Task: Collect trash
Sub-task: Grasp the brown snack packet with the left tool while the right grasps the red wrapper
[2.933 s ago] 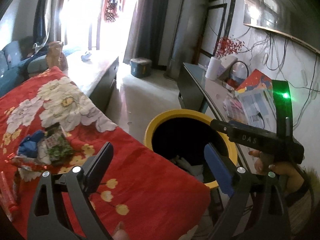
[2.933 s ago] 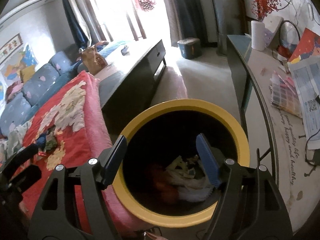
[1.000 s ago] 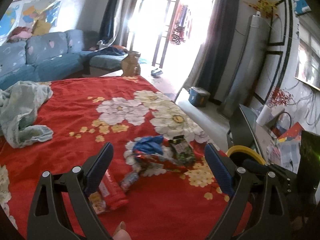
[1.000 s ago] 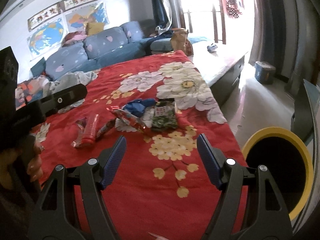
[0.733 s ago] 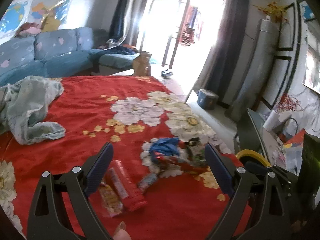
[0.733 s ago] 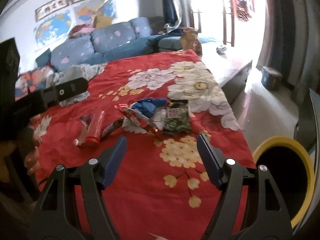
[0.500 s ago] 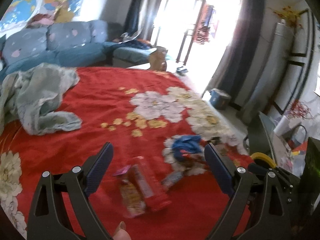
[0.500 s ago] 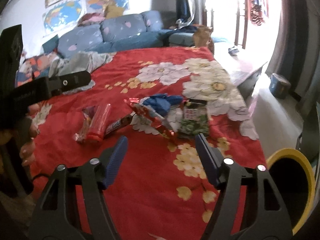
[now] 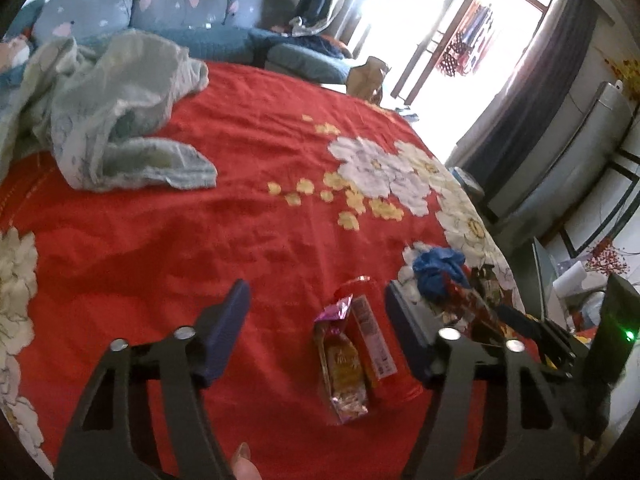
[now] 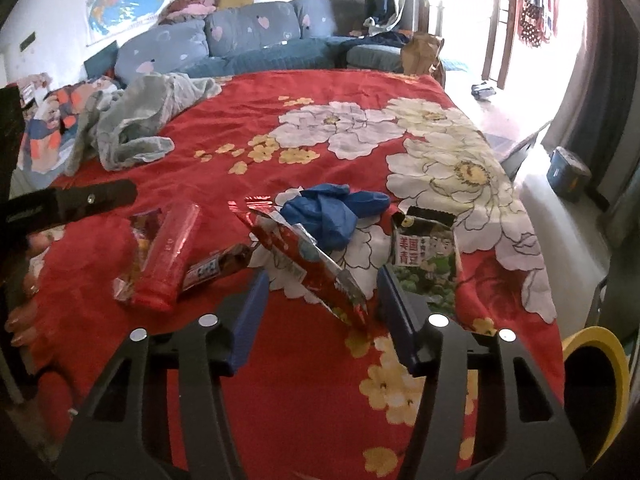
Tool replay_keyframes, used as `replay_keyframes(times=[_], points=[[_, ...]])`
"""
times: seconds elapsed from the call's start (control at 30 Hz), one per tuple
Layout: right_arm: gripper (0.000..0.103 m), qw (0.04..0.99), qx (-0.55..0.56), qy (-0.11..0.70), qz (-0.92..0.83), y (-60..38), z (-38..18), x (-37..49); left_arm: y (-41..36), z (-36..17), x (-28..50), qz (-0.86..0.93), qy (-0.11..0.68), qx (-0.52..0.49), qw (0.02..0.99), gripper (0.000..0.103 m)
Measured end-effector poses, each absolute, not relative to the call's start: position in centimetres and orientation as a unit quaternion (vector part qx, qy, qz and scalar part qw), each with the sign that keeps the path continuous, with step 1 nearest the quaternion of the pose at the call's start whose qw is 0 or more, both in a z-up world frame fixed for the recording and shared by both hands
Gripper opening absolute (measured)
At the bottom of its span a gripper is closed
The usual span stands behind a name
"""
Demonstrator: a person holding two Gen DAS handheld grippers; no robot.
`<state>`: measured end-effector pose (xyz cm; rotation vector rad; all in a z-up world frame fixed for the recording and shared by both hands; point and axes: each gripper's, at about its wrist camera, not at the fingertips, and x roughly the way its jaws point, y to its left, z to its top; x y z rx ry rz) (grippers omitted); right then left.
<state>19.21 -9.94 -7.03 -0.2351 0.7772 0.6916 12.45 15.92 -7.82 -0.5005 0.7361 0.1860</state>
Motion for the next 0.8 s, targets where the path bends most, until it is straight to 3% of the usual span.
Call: replay_keyframes(times=[0.2, 0.33, 0.43, 0.8], points=[[0.021, 0.854, -0.107, 0.389, 0.329, -9.5, -8.0, 19.9, 15.3, -9.5, 13.1, 0.06, 0.382, -0.26, 0.885, 0.033], [0.013, 0.854, -0.093, 0.389, 0.332, -10.0, -8.1, 19.6, 14.7, -10.1, 13.4, 0.053, 0.391, -0.259, 0.882, 0.019], [0.006, 0.854, -0.082, 0.389, 0.335, -10.6, -8.2, 19.2, 14.5, -10.0, 13.4, 0.049, 0.389, -0.257, 0.883, 0.018], [0.003, 0.852, -0.027, 0.386, 0.351, -13.4, -7.6, 16.7, 13.7, -7.1, 12.7, 0.034, 0.355, -0.245, 0.901, 0.017]])
